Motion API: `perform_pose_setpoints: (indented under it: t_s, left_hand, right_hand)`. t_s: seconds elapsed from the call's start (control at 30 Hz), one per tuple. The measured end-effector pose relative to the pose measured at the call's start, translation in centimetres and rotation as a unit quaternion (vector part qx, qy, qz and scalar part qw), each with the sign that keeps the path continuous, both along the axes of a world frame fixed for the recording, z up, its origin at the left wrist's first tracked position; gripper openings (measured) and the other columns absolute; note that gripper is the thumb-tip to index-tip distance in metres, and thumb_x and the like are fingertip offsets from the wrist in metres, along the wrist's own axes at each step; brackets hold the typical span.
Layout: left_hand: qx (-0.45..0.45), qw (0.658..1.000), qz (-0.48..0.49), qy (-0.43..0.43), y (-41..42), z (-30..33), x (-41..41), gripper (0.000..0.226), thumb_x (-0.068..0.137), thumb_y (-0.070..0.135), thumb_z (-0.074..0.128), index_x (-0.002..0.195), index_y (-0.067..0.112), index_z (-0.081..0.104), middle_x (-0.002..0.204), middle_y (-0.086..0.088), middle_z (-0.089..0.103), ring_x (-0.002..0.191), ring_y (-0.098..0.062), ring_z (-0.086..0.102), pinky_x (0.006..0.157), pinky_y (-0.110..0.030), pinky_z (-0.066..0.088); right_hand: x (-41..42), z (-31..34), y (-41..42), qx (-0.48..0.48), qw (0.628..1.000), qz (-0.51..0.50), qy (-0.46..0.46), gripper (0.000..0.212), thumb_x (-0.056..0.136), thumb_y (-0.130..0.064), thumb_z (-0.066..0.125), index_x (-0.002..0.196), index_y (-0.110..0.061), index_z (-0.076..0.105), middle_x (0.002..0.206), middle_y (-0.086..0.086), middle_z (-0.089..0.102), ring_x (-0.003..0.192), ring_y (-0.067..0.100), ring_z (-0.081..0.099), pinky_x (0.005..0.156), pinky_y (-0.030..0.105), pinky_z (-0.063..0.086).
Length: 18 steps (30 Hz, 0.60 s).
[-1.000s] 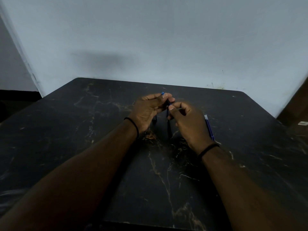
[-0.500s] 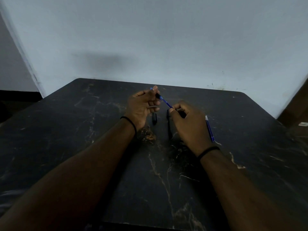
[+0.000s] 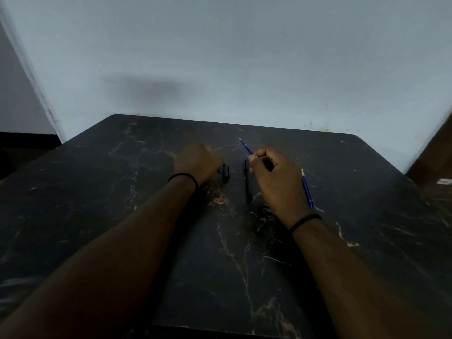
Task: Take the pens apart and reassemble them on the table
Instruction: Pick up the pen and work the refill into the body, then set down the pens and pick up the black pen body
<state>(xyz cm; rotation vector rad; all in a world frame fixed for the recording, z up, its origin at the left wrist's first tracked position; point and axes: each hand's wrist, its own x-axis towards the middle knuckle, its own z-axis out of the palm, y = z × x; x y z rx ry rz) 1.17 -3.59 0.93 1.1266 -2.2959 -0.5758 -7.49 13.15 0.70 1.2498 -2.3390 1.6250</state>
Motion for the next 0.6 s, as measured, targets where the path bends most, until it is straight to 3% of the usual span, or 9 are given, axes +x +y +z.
perform_pose_setpoints:
  t_s: [0.13, 0.37, 0.43, 0.53, 0.6]
  left_hand:
    - [-0.019, 0.996, 0.019, -0.081, -0.1, -0.1, 0.2, 0.030, 0.085, 0.038, 0.059, 0.074, 0.012, 0.066, 0.075, -0.003, 0.062, 0.063, -0.016, 0.053, 0.063, -0.029, 0.040]
    - [-0.035, 0.992, 0.023, -0.117, 0.0, 0.0, 0.2, 0.033, 0.085, 0.043, 0.060, 0.083, 0.011, 0.069, 0.084, -0.007, 0.066, 0.077, -0.024, 0.060, 0.071, -0.032, 0.050]
    - [-0.049, 0.995, 0.040, -0.076, 0.0, -0.1, 0.2, 0.036, 0.086, 0.043, 0.058, 0.075, 0.010, 0.067, 0.075, -0.005, 0.063, 0.071, -0.023, 0.059, 0.067, -0.030, 0.047]
    - [-0.066, 0.993, 0.006, 0.095, 0.5, 0.0, 0.1, 0.051, 0.094, 0.042, 0.053, 0.051, 0.016, 0.043, 0.049, 0.004, 0.040, 0.046, -0.013, 0.040, 0.050, -0.023, 0.032]
    - [-0.082, 0.975, -0.051, 0.201, 1.7, 0.3, -0.2, 0.049, 0.096, 0.038, 0.054, 0.053, 0.021, 0.035, 0.048, 0.006, 0.032, 0.043, -0.005, 0.030, 0.046, -0.024, 0.027]
  right_hand:
    - [0.0, 0.1, 0.1, 0.001, 1.000, 0.002, 0.004, 0.020, 0.097, -0.040, 0.055, 0.087, -0.025, 0.064, 0.078, -0.003, 0.070, 0.073, 0.012, 0.066, 0.071, 0.039, 0.058]
    - [0.0, 0.2, 0.1, -0.007, 1.000, 0.013, -0.003, 0.019, 0.097, -0.037, 0.057, 0.086, -0.023, 0.065, 0.079, -0.002, 0.071, 0.076, 0.013, 0.067, 0.071, 0.037, 0.058]
    - [0.0, 0.2, 0.1, -0.016, 1.000, 0.015, -0.013, 0.018, 0.098, -0.035, 0.058, 0.087, -0.022, 0.065, 0.079, 0.000, 0.071, 0.076, 0.015, 0.068, 0.070, 0.033, 0.056]
    - [0.0, 0.1, -0.2, -0.054, 0.998, 0.009, -0.042, 0.016, 0.097, -0.031, 0.060, 0.084, -0.023, 0.066, 0.079, -0.001, 0.071, 0.076, 0.012, 0.067, 0.067, 0.023, 0.052]
    - [-0.2, 0.1, -0.5, -0.087, 0.994, -0.008, -0.059, 0.014, 0.095, -0.029, 0.063, 0.082, -0.026, 0.066, 0.079, -0.002, 0.071, 0.072, 0.009, 0.065, 0.062, 0.019, 0.049]
